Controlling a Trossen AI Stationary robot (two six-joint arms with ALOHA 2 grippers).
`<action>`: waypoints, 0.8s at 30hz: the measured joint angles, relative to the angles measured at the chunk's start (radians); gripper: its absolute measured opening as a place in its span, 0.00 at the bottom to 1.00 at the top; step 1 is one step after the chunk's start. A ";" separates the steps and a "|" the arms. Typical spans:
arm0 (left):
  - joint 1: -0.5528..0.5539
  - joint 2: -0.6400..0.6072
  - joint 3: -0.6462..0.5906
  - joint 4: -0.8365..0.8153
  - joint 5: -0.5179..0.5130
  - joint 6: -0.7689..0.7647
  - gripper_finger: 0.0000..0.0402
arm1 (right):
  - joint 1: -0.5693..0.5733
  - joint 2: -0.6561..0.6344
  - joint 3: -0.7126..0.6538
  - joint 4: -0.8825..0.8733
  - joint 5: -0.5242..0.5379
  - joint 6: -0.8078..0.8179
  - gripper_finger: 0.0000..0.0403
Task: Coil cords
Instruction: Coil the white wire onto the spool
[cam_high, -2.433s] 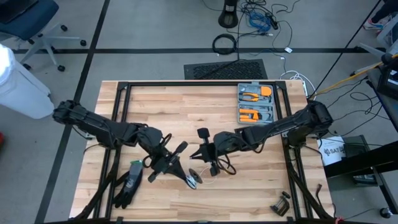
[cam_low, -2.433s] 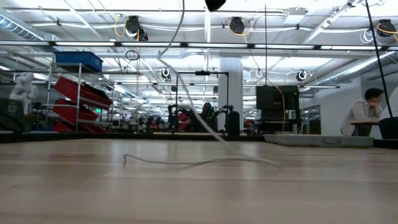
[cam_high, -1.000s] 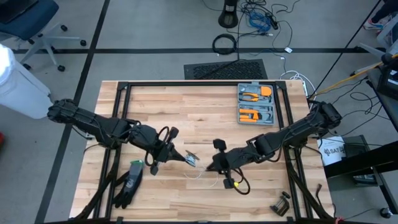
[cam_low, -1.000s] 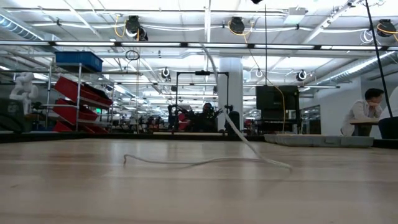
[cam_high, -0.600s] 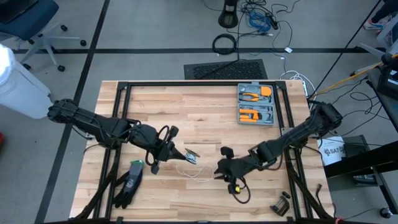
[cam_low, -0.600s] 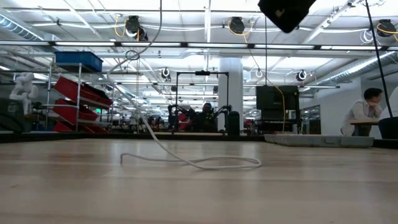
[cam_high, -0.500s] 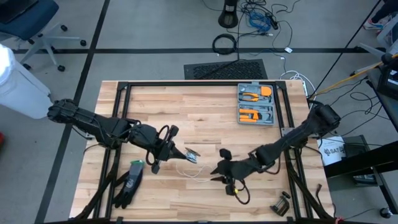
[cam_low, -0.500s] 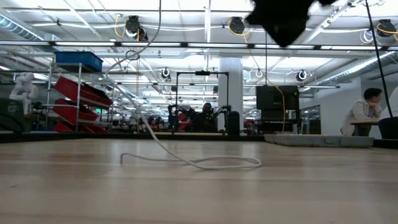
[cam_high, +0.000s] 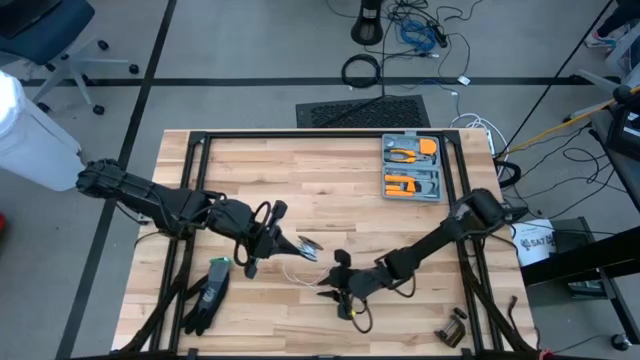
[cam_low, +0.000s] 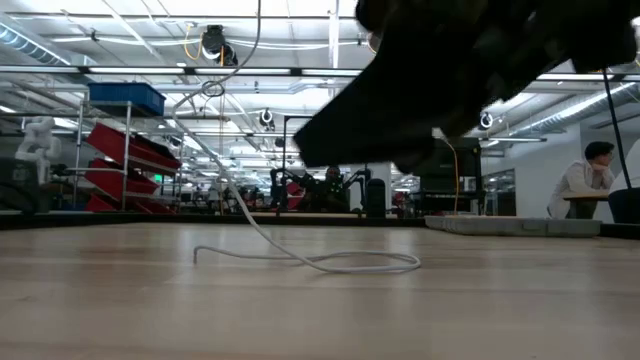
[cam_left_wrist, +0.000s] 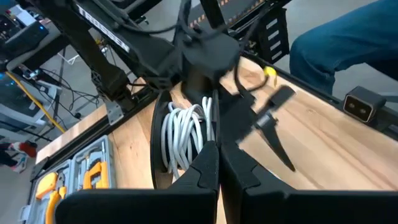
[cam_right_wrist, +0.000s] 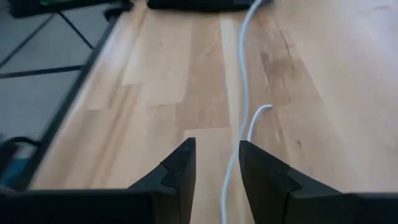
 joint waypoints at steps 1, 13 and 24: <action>0.000 0.000 0.000 0.000 -0.001 0.004 0.00 | -0.006 0.019 0.012 0.000 0.001 -0.002 0.27; 0.000 0.000 0.000 -0.001 -0.023 0.005 0.00 | -0.035 0.175 0.120 -0.008 -0.020 -0.029 0.27; 0.001 0.000 0.000 -0.002 -0.025 0.005 0.00 | -0.038 0.192 0.138 -0.008 0.015 -0.053 0.26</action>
